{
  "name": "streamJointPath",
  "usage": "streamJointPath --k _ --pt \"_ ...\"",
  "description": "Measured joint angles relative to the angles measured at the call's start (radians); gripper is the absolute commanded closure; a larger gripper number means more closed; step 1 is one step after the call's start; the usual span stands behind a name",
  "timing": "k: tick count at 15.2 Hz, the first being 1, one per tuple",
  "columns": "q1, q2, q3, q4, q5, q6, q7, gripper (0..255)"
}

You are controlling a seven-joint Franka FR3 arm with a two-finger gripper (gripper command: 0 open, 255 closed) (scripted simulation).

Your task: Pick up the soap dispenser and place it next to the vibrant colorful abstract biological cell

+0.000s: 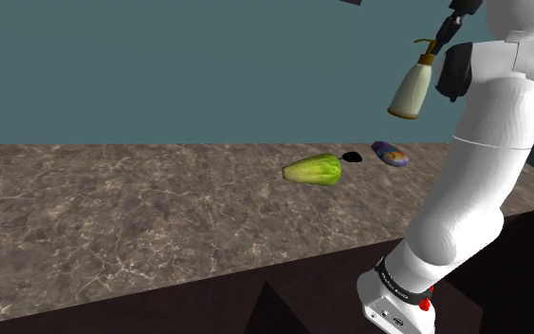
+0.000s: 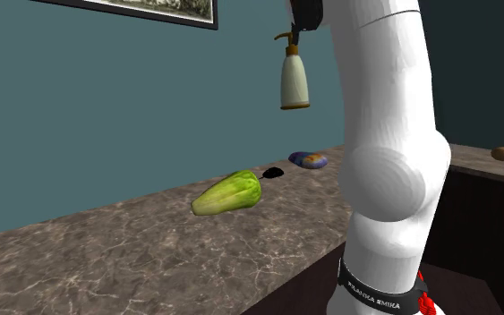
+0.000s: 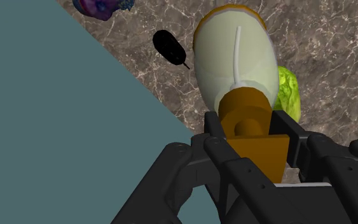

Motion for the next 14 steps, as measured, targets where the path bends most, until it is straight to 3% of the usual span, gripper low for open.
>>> streamJointPath --k 10,14 --pt "0.224 -0.156 -0.034 -0.338 -0.169 0.234 0.040 255" --pt "0.278 -0.215 -0.033 -0.440 -0.227 0.306 0.066 255"
